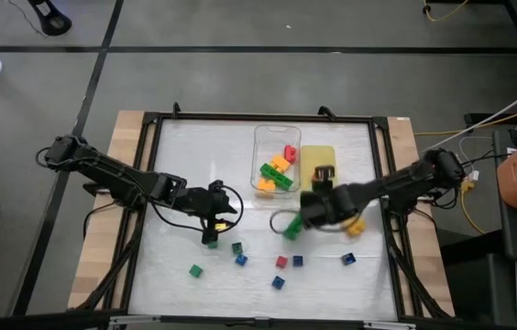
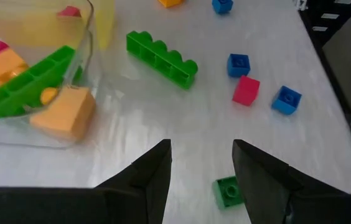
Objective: Sort blocks by size
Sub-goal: Put the small green game piece into the yellow bin, then put the small green block into the yellow bin
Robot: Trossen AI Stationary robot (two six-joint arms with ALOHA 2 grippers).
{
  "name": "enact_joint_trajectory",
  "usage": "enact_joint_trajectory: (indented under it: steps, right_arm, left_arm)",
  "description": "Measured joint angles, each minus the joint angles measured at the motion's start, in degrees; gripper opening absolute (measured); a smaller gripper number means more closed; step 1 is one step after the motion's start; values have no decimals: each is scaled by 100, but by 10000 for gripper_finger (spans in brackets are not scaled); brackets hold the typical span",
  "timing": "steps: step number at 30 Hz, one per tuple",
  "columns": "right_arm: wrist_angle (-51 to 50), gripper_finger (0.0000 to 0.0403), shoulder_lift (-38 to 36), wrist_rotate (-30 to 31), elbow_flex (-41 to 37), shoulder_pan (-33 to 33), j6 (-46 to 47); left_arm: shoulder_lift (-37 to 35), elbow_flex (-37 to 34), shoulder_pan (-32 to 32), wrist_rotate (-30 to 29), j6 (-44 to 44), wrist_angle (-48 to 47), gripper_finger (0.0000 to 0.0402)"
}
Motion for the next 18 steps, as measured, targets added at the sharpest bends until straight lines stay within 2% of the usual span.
enact_joint_trajectory:
  steps: [6, 13, 18]
  right_arm:
    - [54, 96, 0, -171, -3, -740, -396]
    - [123, 117, 0, -1114, -4, -1396, -566]
    - [221, 145, 0, -1553, -4, -1745, -590]
  left_arm:
    - [0, 0, -257, 51, -276, -371, 156]
    - [0, 0, -686, 54, -629, -962, 156]
    - [2, 0, -943, 51, -952, -1126, 156]
